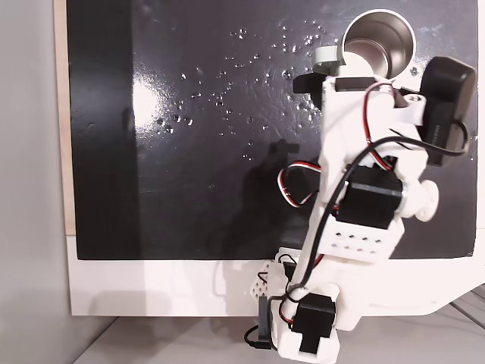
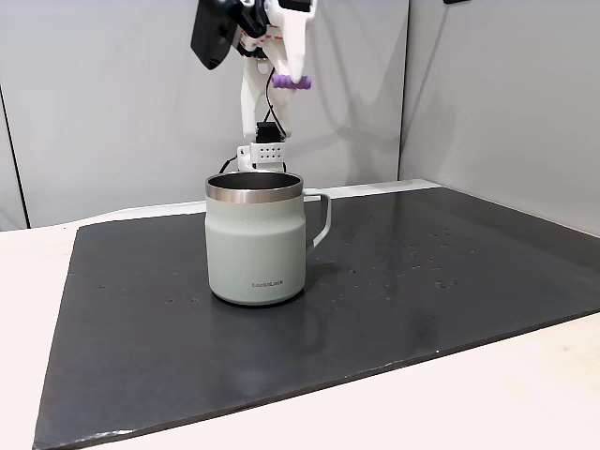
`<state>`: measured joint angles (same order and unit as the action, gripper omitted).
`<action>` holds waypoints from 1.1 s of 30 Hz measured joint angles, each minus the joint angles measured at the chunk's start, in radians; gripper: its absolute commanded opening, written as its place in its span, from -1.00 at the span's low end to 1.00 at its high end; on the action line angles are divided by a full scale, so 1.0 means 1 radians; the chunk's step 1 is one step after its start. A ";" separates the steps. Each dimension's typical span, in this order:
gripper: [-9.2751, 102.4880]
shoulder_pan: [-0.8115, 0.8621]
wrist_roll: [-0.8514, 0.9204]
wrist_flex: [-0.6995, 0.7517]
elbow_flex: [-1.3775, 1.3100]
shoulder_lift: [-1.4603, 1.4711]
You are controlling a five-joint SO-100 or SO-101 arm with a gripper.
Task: Grasp a pengrip and put it in the cup.
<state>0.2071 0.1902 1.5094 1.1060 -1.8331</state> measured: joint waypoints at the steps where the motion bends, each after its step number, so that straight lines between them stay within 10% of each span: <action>1: -0.83 0.021 0.003 0.000 -0.025 0.011; 28: -0.83 0.127 0.006 0.095 -0.644 0.638; 33: -0.48 0.127 0.003 0.118 -0.650 0.643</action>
<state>0.3344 0.1933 1.6276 0.4556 -1.1904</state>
